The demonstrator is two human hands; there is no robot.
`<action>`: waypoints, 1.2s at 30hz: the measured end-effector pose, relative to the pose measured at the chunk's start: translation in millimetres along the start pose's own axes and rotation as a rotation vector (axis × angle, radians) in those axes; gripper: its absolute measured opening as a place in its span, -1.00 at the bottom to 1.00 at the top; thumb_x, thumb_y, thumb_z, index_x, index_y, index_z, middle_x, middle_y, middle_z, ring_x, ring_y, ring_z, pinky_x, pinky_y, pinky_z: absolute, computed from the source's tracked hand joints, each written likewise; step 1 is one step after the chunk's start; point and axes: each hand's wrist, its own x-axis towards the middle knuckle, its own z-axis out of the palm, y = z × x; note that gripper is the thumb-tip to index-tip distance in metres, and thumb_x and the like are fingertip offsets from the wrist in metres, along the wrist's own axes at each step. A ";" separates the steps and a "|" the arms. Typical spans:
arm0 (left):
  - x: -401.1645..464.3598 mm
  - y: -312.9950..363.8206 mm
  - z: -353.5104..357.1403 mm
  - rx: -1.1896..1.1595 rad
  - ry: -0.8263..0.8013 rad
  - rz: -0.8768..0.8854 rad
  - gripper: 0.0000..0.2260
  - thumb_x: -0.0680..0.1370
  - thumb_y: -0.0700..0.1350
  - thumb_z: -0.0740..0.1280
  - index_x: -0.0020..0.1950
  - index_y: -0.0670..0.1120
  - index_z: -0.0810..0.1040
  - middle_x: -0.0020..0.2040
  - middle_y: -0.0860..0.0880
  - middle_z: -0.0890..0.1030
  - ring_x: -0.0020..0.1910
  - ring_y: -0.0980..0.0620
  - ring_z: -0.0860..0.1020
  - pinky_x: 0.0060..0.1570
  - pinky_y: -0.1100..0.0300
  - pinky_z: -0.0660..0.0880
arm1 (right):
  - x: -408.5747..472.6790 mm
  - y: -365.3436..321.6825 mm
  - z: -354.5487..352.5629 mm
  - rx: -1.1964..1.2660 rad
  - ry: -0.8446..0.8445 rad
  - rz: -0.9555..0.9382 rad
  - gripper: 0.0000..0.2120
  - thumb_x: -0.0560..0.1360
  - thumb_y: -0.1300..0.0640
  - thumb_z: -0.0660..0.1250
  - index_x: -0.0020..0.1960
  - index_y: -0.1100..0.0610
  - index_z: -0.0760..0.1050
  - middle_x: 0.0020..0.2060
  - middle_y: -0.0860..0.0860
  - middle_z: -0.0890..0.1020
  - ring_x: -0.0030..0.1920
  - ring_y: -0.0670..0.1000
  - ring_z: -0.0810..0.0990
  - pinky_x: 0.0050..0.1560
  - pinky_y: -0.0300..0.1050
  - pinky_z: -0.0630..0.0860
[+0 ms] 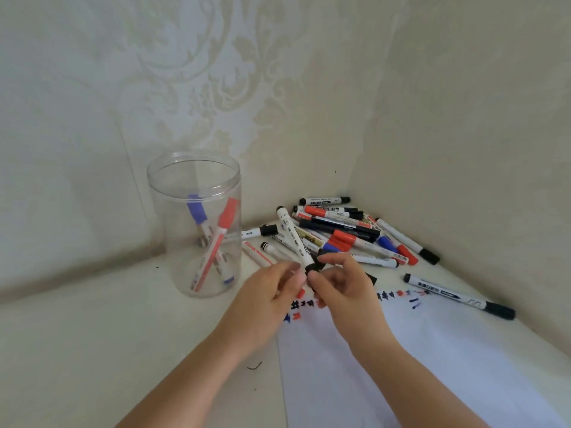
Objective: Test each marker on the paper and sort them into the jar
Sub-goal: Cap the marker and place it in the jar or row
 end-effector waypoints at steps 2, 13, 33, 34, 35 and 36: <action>-1.0 2.7 5.3 -0.171 0.021 -0.034 -0.88 0.56 0.03 0.18 -0.03 0.10 0.50 -0.14 0.13 0.61 -0.11 0.28 0.55 -0.13 0.43 0.42 | -7.6 -2.3 2.1 -0.003 -0.073 -0.030 -0.81 0.43 0.22 0.41 -0.01 0.05 0.49 -0.31 0.01 0.67 -0.31 -0.10 0.62 -0.25 -0.31 0.53; -13.9 9.0 5.0 -0.009 -0.246 0.222 -0.69 0.59 0.01 0.10 0.29 0.32 0.23 -0.03 0.29 0.56 -0.04 0.29 0.52 -0.07 0.30 0.43 | -8.6 -12.3 -7.3 0.176 -0.218 0.065 -0.82 0.43 0.00 0.35 -0.32 0.01 0.56 -0.49 -0.11 0.52 -0.45 -0.14 0.40 -0.44 -0.37 0.34; -4.3 -21.8 -10.8 0.212 -0.075 -0.007 -0.78 0.41 0.20 0.20 0.00 0.19 0.30 -0.27 0.11 0.41 -0.32 0.16 0.41 -0.37 0.24 0.37 | 2.9 -0.4 -28.3 0.164 0.006 0.165 -0.72 0.51 0.08 0.31 -0.30 0.21 0.59 -0.54 0.10 0.55 -0.55 -0.01 0.39 -0.56 -0.24 0.29; -5.2 -23.5 -11.0 0.244 -0.102 -0.009 -0.74 0.38 0.23 0.24 -0.01 0.20 0.32 -0.24 0.13 0.40 -0.28 0.17 0.40 -0.36 0.24 0.37 | 3.0 1.5 -26.2 0.109 -0.020 0.165 -0.75 0.49 0.10 0.33 -0.32 0.19 0.53 -0.55 0.08 0.53 -0.56 -0.01 0.37 -0.56 -0.22 0.28; -6.0 -24.0 -9.9 0.253 -0.131 -0.017 -0.70 0.34 0.26 0.28 -0.01 0.22 0.34 -0.21 0.15 0.39 -0.24 0.21 0.40 -0.34 0.27 0.34 | 3.1 3.3 -23.7 0.063 -0.054 0.170 -0.79 0.48 0.14 0.35 -0.32 0.15 0.48 -0.55 0.07 0.52 -0.56 -0.01 0.38 -0.55 -0.21 0.29; -6.7 -24.1 -8.4 0.258 -0.155 -0.022 -0.64 0.29 0.30 0.31 -0.01 0.23 0.34 -0.19 0.18 0.39 -0.20 0.27 0.39 -0.33 0.31 0.30 | 3.8 4.9 -21.1 0.026 -0.083 0.182 -0.82 0.46 0.20 0.36 -0.31 0.12 0.46 -0.54 0.05 0.52 -0.54 -0.02 0.40 -0.52 -0.20 0.32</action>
